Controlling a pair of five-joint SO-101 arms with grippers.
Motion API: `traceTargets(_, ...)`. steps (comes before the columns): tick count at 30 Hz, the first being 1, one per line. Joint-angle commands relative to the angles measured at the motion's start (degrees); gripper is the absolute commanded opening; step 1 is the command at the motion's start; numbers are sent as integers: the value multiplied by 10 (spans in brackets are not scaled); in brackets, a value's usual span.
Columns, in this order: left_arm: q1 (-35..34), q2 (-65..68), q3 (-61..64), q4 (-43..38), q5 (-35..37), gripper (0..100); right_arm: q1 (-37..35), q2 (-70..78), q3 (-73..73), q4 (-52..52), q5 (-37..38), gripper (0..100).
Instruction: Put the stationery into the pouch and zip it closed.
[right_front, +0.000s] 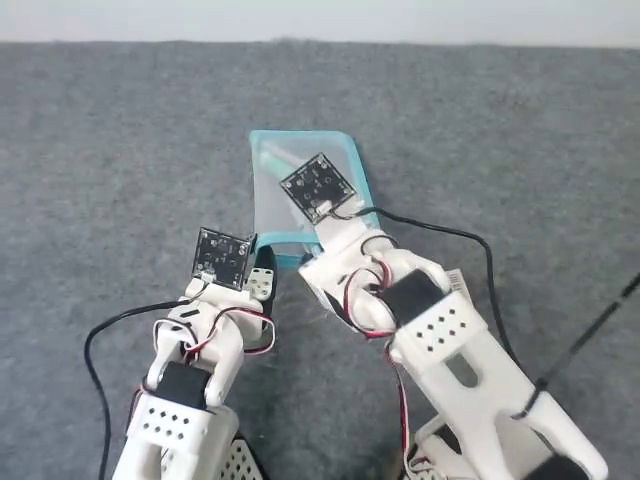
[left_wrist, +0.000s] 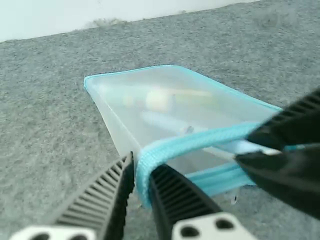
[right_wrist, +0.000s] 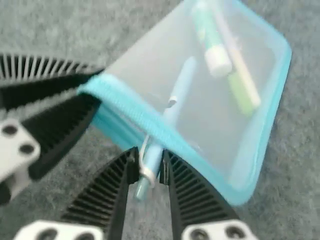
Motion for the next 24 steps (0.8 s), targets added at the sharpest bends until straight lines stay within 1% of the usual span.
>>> traceTargets(1,5,11,-8,-21,9,12,12,49,-10,-62,-5,9)
traceTargets(3,5,11,-8,-20,9,12,28,80,-13,-82,-24,29)
traceTargets(8,5,11,-8,-20,9,12,70,135,-49,-84,-62,257)
traceTargets(10,5,11,-8,-20,9,12,74,138,-51,-80,-55,307)
traceTargets(15,5,11,-8,-20,9,12,75,101,-80,4,-21,322)
traceTargets(17,4,11,-8,-20,9,12,82,60,-90,42,-18,322)
traceTargets(21,3,11,-8,-20,9,12,92,-40,-99,119,29,322)
traceTargets(24,3,11,-8,-20,9,12,88,-114,-99,162,40,322)
